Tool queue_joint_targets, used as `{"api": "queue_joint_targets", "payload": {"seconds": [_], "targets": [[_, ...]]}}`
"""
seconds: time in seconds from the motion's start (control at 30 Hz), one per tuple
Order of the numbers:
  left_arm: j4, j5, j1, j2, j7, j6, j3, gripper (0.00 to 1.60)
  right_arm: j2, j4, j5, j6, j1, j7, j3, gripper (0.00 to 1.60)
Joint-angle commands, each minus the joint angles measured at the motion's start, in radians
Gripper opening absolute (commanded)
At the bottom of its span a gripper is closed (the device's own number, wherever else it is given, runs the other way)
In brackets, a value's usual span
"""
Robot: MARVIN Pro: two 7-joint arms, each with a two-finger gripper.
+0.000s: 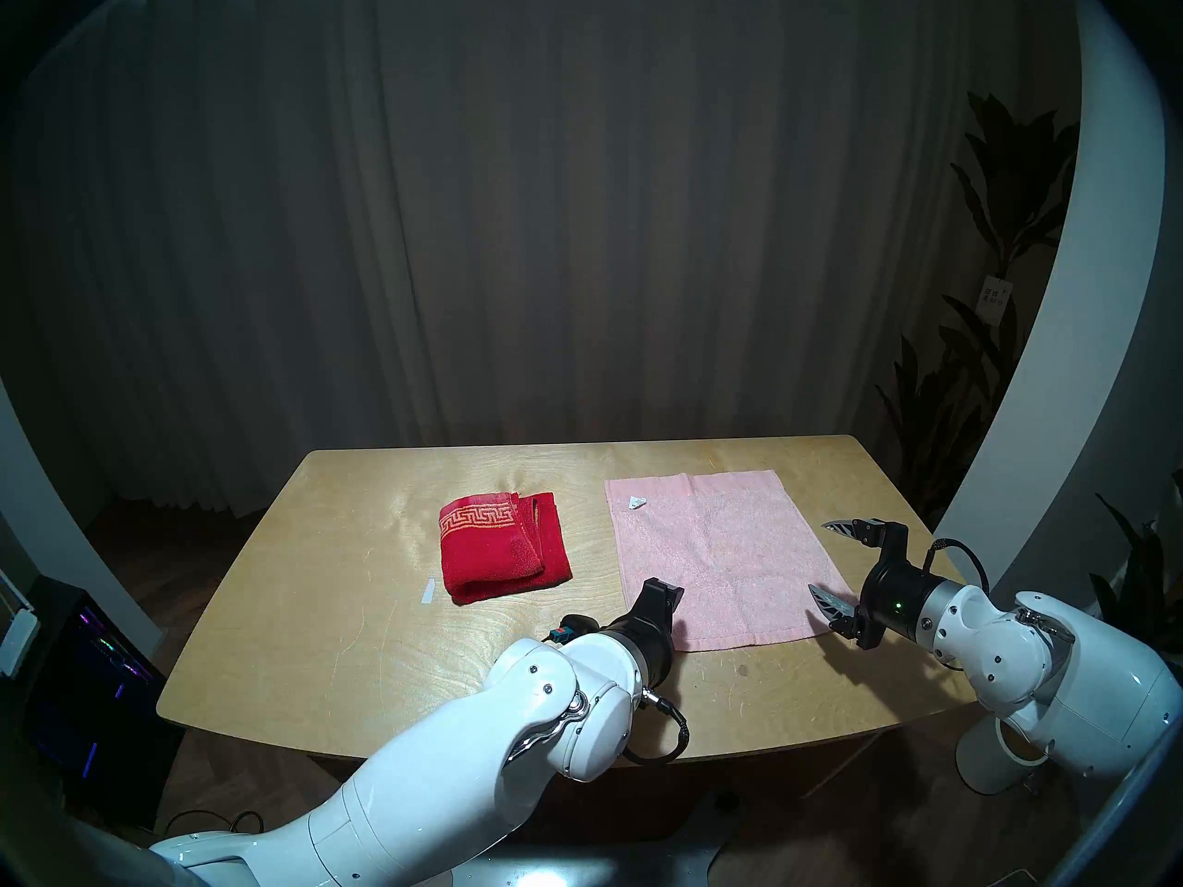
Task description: Fold each towel twice and stack them on table
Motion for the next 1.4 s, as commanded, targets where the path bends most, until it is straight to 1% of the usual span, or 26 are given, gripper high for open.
{"api": "queue_joint_targets", "payload": {"seconds": [0.0, 0.07, 0.1, 0.17, 0.2, 0.23, 0.27, 0.3, 0.33, 0.43, 0.57, 0.73, 0.97, 1.03, 1.23, 1.37], "targets": [[0.04, -0.001, -0.036, -0.02, -0.045, -0.004, 0.013, 1.6, -0.072, -0.041, -0.048, -0.008, -0.119, -0.023, 0.091, 1.6], [0.061, -0.003, -0.041, -0.025, -0.062, -0.006, 0.019, 1.6, -0.092, -0.049, -0.059, -0.007, -0.139, -0.031, 0.11, 1.6], [0.083, -0.006, -0.048, -0.03, -0.076, -0.009, 0.024, 1.6, -0.098, -0.06, -0.073, -0.021, -0.176, -0.023, 0.133, 1.6], [0.09, -0.006, -0.048, -0.034, -0.079, -0.009, 0.024, 1.6, -0.103, -0.059, -0.079, -0.025, -0.175, -0.024, 0.13, 1.6], [0.096, -0.008, -0.051, -0.035, -0.085, -0.01, 0.026, 1.6, -0.101, -0.065, -0.087, -0.042, -0.188, -0.018, 0.135, 1.6], [0.103, -0.004, -0.052, -0.038, -0.085, -0.008, 0.026, 1.6, -0.101, -0.063, -0.108, -0.051, -0.183, -0.014, 0.128, 1.6], [0.108, -0.005, -0.053, -0.039, -0.088, -0.008, 0.026, 1.6, -0.102, -0.056, -0.109, -0.049, -0.175, -0.011, 0.117, 1.6], [0.124, -0.005, -0.06, -0.045, -0.084, -0.003, 0.028, 1.6, -0.106, -0.038, -0.115, -0.065, -0.152, -0.005, 0.088, 1.6], [0.124, -0.005, -0.06, -0.045, -0.084, -0.003, 0.028, 1.6, -0.106, -0.038, -0.115, -0.065, -0.152, -0.005, 0.088, 1.6], [0.144, -0.01, -0.07, -0.048, -0.081, 0.003, 0.033, 1.6, -0.101, -0.004, -0.134, -0.087, -0.105, 0.01, 0.034, 1.6], [0.166, -0.014, -0.084, -0.054, -0.073, 0.008, 0.036, 1.6, -0.098, 0.04, -0.128, -0.095, -0.029, 0.013, -0.034, 1.6], [0.179, -0.016, -0.095, -0.056, -0.059, 0.017, 0.039, 1.6, -0.084, 0.065, -0.121, -0.114, 0.023, 0.016, -0.085, 1.6], [0.195, -0.022, -0.106, -0.055, -0.047, 0.026, 0.032, 1.6, -0.083, 0.097, -0.127, -0.135, 0.117, -0.001, -0.162, 1.6], [0.202, -0.023, -0.109, -0.056, -0.048, 0.027, 0.031, 1.6, -0.082, 0.104, -0.127, -0.138, 0.131, -0.003, -0.176, 1.6], [0.224, -0.032, -0.12, -0.057, -0.049, 0.036, 0.028, 1.6, -0.103, 0.133, -0.156, -0.158, 0.215, -0.022, -0.242, 1.6], [0.239, -0.038, -0.126, -0.055, -0.05, 0.042, 0.022, 1.6, -0.123, 0.16, -0.175, -0.149, 0.268, -0.039, -0.281, 1.6]]}}
